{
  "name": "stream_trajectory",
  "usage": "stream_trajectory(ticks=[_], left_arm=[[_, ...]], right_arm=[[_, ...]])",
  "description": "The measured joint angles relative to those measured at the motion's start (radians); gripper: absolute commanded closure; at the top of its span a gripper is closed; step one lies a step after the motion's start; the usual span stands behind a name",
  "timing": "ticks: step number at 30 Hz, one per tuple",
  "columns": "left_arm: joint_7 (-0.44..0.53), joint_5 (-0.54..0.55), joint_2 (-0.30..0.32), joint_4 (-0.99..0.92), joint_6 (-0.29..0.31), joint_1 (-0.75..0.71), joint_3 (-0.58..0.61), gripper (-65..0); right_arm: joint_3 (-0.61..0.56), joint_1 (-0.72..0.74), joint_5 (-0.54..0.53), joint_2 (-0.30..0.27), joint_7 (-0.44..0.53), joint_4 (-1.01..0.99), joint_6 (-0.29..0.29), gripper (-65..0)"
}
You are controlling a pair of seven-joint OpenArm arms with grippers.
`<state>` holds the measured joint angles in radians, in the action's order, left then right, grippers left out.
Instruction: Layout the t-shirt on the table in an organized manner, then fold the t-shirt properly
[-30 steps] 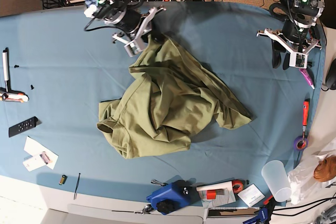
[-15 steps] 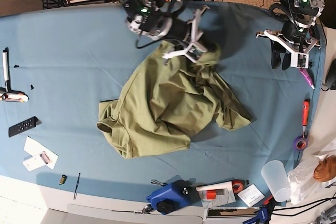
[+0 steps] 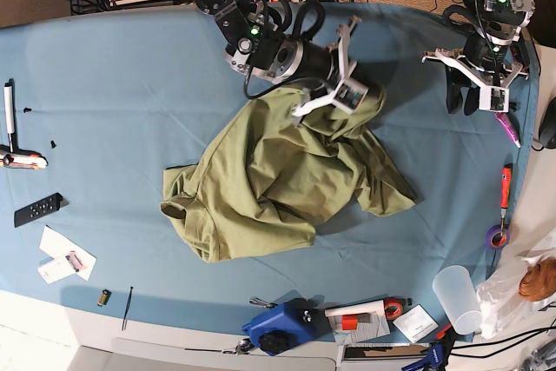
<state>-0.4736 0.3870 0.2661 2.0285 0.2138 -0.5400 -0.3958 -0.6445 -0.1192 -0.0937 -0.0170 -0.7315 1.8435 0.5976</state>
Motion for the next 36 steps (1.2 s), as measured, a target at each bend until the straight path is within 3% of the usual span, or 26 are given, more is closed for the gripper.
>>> stream_trajectory(ticks=[2,6,10,13,20,22,24,26,28,30,36], left_arm=[[0.0,0.0,0.0,0.0,0.0,0.0,0.0,-18.6],[0.0,0.0,0.0,0.0,0.0,0.0,0.0,-18.6],[0.0,0.0,0.0,0.0,0.0,0.0,0.0,-18.6],[0.0,-0.001,0.0,0.0,0.0,0.0,0.0,-18.6],[0.0,-0.019,0.0,0.0,0.0,0.0,0.0,-18.6],[0.0,-0.019,0.0,0.0,0.0,0.0,0.0,-18.6],[0.0,-0.023,0.0,0.0,0.04,0.0,0.0,-20.4],[0.002,-0.023,0.0,0.0,0.146,0.0,-0.001,-25.8],[0.004,-0.023,0.0,0.0,0.226,0.0,0.004,-29.7],[0.004,-0.024,0.0,0.0,0.255,0.0,0.024,-29.9],[-0.006,-0.069,0.003,0.0,0.251,0.022,0.191,-29.9]], right_arm=[[0.0,0.0,0.0,0.0,-0.001,0.0,0.01,-19.0],[0.0,0.003,-0.018,0.0,-0.002,0.0,0.008,-19.0],[0.0,0.026,-0.109,-0.002,-0.006,0.018,0.01,-19.0],[0.0,0.042,-0.145,0.005,-0.005,0.042,0.081,-18.9],[0.0,0.074,-0.135,0.055,0.026,0.042,0.1,-18.9],[0.0,0.098,-0.072,0.063,0.026,0.042,0.053,-18.9],[0.0,0.116,-0.005,0.065,0.026,0.042,-0.064,-18.9],[0.014,0.128,0.07,0.065,0.019,0.042,-0.175,-18.9],[0.056,0.134,0.101,0.067,-0.009,0.042,-0.251,-18.9],[0.124,0.136,0.121,0.067,-0.04,0.042,-0.266,-18.9],[0.365,0.136,0.119,0.032,-0.052,0.042,-0.269,-18.9]])
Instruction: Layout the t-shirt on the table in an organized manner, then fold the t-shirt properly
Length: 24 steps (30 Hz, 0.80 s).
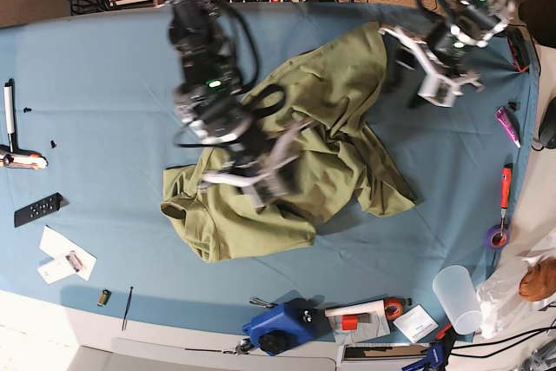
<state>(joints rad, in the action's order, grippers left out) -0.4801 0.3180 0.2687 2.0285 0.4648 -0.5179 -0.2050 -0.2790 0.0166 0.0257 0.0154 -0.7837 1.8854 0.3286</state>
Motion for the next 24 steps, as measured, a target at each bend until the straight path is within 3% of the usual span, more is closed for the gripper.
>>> stream_trajectory(ticks=[6,9,11,16,21,24], left_arm=[[-0.12,-0.029,0.0,-0.001,-0.107,-0.003,0.102,-29.9],[-0.159,-0.019,0.0,-0.001,-0.109,-0.002,0.1,-29.8],[-0.169,-0.018,0.0,-0.001,-0.111,-0.003,0.1,-29.8],[-0.172,-0.018,0.0,-0.029,-0.192,-0.002,0.1,-29.6],[-0.167,0.04,0.0,-0.081,-0.18,-0.001,0.1,-25.4],[-0.165,0.072,0.0,-0.093,-0.145,0.0,0.099,-15.8]], right_arm=[[0.166,0.0,-0.023,-0.132,-0.018,0.0,0.0,-18.9],[0.222,0.0,-0.025,-0.187,-0.02,0.0,0.0,-18.9],[0.256,0.0,-0.026,-0.218,-0.02,0.0,0.0,-18.9],[0.329,0.0,-0.026,-0.269,-0.032,0.0,0.0,-18.9],[0.418,0.0,-0.027,-0.284,-0.052,0.0,-0.045,-18.9],[0.48,0.0,-0.027,-0.284,-0.056,0.0,-0.051,-18.9]])
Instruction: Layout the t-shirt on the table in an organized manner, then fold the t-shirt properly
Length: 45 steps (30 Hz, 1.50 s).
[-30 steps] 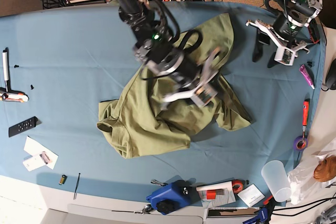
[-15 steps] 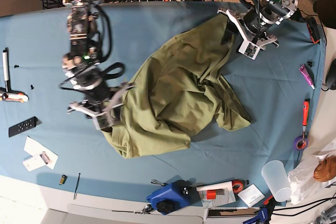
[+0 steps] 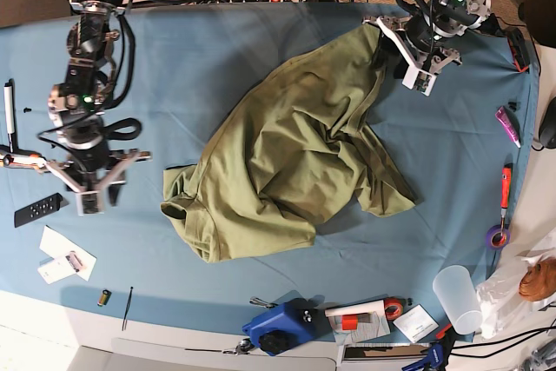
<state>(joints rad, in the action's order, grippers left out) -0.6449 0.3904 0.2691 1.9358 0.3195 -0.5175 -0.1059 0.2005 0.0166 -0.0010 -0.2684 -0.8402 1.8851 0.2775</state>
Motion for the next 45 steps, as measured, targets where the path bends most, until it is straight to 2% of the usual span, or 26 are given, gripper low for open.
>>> stream_trajectory(ticks=[2,3,9,12,17,21,26,28,33,38,42,45], left_arm=[[-0.003,0.014,0.0,-0.001,0.007,0.0,0.001,-2.9],[-0.006,0.023,0.0,-0.001,0.008,-0.001,0.001,0.0],[-0.006,0.011,0.0,-0.001,0.01,0.002,-0.002,0.0],[-0.008,-0.017,-0.003,-0.001,0.018,0.013,-0.049,0.0],[-0.01,-0.026,0.041,-0.001,0.014,0.033,-0.201,0.0],[-0.01,0.005,0.085,-0.001,0.014,0.035,-0.307,0.0],[-0.01,0.027,0.097,-0.001,0.017,0.035,-0.373,0.0],[-0.011,0.043,0.097,-0.001,0.017,0.034,-0.38,0.0],[-0.031,0.113,0.097,-0.001,0.017,0.033,-0.38,0.0],[-0.034,0.112,0.086,-0.001,0.016,0.033,-0.38,0.0],[-0.034,0.112,0.086,-0.001,0.017,0.033,-0.38,0.0],[-0.035,0.112,0.085,-0.001,0.016,0.033,-0.38,0.0]], right_arm=[[0.033,-0.003,0.0,0.0,-0.002,0.0,0.0,-18.9],[0.05,-0.006,-0.001,0.0,-0.002,0.0,0.001,-18.9],[0.148,-0.083,-0.003,0.0,-0.012,0.0,0.0,-18.9],[0.179,-0.146,-0.045,0.0,-0.019,0.0,0.008,-18.9],[0.188,-0.252,-0.131,0.002,-0.017,0.0,0.139,-18.9],[0.187,-0.281,-0.22,0.002,-0.004,0.0,0.205,-18.9],[0.187,-0.277,-0.404,0.002,0.002,0.0,0.319,-18.9],[0.187,-0.277,-0.477,0.003,0.002,0.0,0.338,-18.9],[0.187,-0.253,-0.499,0.042,0.018,0.0,0.333,-18.9],[0.127,-0.194,-0.496,0.077,0.019,0.0,0.334,-18.9],[0.003,-0.139,-0.375,0.086,0.03,0.0,0.315,-18.9],[-0.089,-0.114,-0.297,0.086,0.044,0.0,0.248,-18.9]])
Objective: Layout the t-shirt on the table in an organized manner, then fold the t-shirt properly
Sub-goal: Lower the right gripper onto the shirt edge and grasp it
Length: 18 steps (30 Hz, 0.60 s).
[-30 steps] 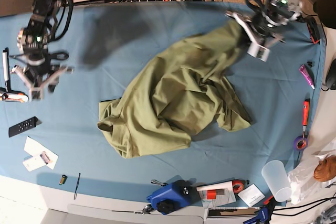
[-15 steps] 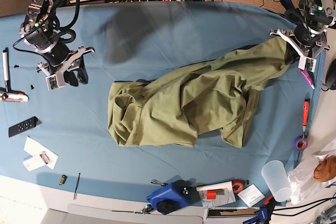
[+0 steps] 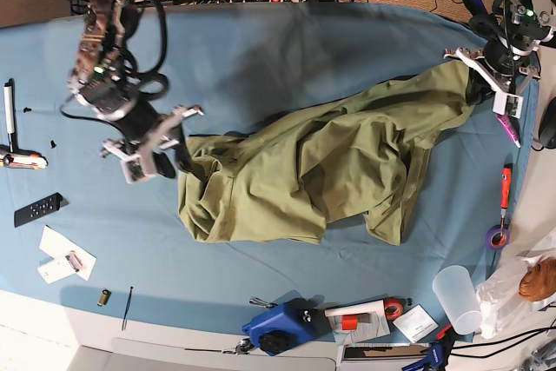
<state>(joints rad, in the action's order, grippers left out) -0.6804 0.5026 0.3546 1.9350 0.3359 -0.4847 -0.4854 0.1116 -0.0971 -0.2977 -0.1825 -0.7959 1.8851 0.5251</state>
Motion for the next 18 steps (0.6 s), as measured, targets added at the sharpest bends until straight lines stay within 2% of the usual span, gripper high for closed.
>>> stream_trajectory(ticks=[2,6,12,18], left_arm=[[0.0,0.0,0.0,0.0,0.0,0.0,0.0,0.0],[0.0,0.0,0.0,0.0,0.0,0.0,0.0,0.0],[0.0,0.0,0.0,0.0,0.0,0.0,0.0,0.0],[0.0,0.0,0.0,0.0,0.0,0.0,0.0,0.0]], right_arm=[[-0.049,0.004,0.04,0.0,0.023,-0.009,-0.034,-18.9],[-0.123,0.003,0.095,0.0,0.05,-0.092,-0.061,-18.9],[-0.139,0.027,0.106,0.0,0.092,-0.215,-0.065,-18.9],[-0.139,0.058,0.106,0.0,0.109,-0.216,-0.056,-18.9]])
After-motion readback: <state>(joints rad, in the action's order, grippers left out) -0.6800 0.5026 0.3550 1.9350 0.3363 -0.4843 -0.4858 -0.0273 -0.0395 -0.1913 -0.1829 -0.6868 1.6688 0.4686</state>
